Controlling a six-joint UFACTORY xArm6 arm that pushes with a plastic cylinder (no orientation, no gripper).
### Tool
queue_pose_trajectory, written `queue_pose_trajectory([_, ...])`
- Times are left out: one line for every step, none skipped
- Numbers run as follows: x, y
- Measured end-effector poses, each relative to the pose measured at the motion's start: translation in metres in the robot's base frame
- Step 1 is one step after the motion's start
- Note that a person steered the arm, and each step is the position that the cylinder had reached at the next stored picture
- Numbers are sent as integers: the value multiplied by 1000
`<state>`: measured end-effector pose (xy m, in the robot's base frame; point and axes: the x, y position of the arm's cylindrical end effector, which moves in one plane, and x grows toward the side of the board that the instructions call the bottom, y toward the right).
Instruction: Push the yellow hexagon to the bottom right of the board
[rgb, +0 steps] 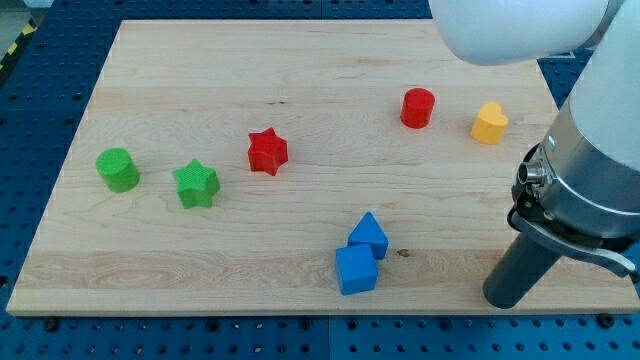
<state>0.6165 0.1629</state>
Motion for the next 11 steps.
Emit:
queue_pose_trajectory([0, -21])
queue_pose_trajectory([-4, -40])
queue_pose_trajectory([-4, -40])
queue_pose_trajectory([-32, -39])
queue_pose_trajectory([-35, -38])
queue_pose_trajectory([-35, -37])
queue_pose_trajectory([-35, -31])
queue_pose_trajectory([-35, 2])
queue_pose_trajectory([-35, 5])
queue_pose_trajectory([-35, 25])
queue_pose_trajectory([-35, 33])
